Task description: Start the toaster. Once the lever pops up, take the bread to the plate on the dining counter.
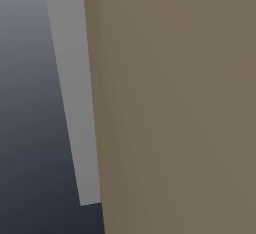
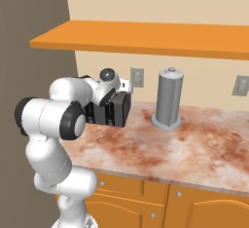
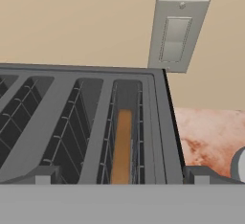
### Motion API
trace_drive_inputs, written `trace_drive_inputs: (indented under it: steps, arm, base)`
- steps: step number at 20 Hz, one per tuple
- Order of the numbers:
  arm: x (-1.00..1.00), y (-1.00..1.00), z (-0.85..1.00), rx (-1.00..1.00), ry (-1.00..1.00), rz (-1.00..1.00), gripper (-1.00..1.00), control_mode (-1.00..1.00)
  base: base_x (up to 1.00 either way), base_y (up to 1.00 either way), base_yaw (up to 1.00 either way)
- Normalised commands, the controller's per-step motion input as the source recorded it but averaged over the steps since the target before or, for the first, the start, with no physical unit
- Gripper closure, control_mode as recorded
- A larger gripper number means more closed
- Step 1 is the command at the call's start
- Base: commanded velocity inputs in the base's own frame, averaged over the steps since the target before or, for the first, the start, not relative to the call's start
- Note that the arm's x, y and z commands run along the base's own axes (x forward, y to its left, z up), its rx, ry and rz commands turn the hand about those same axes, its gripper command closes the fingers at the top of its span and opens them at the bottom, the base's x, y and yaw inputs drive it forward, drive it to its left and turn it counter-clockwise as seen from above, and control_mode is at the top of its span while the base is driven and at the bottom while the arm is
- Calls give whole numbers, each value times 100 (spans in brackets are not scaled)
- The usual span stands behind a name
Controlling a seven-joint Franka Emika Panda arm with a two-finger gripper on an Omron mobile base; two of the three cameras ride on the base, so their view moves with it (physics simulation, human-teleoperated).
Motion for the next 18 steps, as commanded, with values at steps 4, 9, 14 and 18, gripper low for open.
trace_drive_inputs:
  steps: [4,9,14,18]
  arm:
    - [0,0,0,0,0,0,-100,-100]
    - [0,0,0,0,0,0,-100,-100]
    - [0,0,0,0,0,0,-100,-100]
    - [0,0,0,0,0,0,-100,-100]
  base:
    - [0,0,0]
    - [0,0,0]
    - [0,0,0]
    - [0,0,0]
